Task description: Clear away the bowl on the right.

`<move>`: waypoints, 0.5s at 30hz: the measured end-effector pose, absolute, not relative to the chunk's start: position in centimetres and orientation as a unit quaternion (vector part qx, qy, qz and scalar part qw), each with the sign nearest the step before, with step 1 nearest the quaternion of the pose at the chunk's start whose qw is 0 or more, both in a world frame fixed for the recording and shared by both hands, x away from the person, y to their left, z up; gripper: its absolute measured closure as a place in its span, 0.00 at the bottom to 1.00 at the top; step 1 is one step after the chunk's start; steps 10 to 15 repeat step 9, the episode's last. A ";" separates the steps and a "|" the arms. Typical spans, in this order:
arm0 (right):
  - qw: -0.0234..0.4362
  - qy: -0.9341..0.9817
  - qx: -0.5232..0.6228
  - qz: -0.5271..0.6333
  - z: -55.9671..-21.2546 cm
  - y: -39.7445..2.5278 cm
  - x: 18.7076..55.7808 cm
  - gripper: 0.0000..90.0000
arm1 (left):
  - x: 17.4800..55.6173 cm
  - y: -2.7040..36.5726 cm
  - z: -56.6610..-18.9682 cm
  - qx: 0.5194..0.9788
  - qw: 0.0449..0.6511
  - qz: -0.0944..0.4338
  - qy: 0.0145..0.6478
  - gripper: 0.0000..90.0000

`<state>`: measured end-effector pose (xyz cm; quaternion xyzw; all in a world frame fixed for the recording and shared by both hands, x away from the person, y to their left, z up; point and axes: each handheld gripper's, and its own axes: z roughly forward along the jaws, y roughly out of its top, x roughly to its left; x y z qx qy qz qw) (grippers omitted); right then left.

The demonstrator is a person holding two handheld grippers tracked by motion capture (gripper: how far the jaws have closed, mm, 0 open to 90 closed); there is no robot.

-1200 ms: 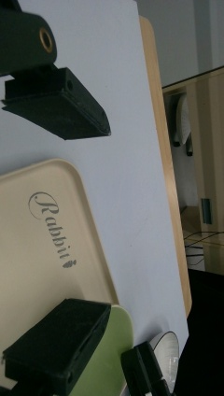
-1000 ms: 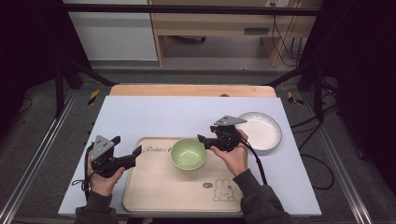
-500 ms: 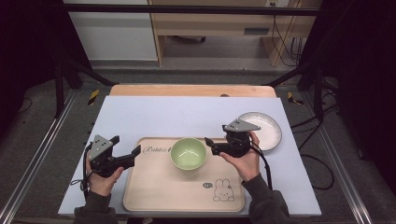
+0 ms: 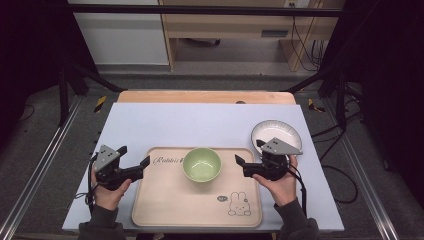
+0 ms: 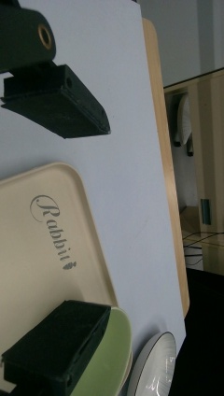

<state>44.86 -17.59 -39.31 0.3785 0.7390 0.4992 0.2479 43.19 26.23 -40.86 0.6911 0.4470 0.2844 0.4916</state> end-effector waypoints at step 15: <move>0.255 0.729 0.394 0.498 -40.0 -19.6 43.8 0.12 | 43.2 26.3 -41.2 0.694 0.492 0.281 0.445 0.12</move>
